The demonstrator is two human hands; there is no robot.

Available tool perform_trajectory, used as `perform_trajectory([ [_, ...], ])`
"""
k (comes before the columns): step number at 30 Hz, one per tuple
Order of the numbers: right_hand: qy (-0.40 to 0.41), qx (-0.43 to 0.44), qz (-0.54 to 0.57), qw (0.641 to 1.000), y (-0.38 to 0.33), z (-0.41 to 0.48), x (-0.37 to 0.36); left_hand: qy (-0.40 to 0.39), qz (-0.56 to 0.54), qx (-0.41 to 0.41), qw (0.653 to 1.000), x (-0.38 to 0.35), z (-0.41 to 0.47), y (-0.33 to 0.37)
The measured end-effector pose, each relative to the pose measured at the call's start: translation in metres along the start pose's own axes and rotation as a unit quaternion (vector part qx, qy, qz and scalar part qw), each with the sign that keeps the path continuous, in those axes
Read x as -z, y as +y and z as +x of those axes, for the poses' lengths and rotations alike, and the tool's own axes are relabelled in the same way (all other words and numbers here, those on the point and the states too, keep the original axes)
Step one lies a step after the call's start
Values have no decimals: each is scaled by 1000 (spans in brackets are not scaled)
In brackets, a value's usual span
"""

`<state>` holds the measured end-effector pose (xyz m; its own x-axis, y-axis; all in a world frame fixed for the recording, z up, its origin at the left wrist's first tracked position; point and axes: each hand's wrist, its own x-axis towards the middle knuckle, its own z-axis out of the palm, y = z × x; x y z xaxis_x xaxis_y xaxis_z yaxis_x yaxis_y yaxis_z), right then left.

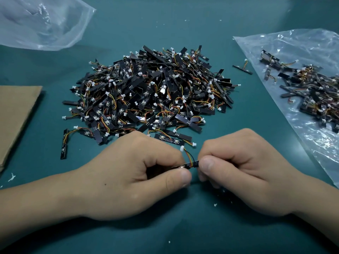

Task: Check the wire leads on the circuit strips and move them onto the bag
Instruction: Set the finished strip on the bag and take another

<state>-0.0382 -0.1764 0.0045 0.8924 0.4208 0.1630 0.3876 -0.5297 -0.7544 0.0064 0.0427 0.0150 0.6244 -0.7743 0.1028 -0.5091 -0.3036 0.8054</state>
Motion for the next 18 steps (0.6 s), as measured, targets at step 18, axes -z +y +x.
perform_trajectory([
  [18, -12, 5, -30, 999, 1, -1, 0, -12, 8, 10, 1000, 2, -1, 4],
])
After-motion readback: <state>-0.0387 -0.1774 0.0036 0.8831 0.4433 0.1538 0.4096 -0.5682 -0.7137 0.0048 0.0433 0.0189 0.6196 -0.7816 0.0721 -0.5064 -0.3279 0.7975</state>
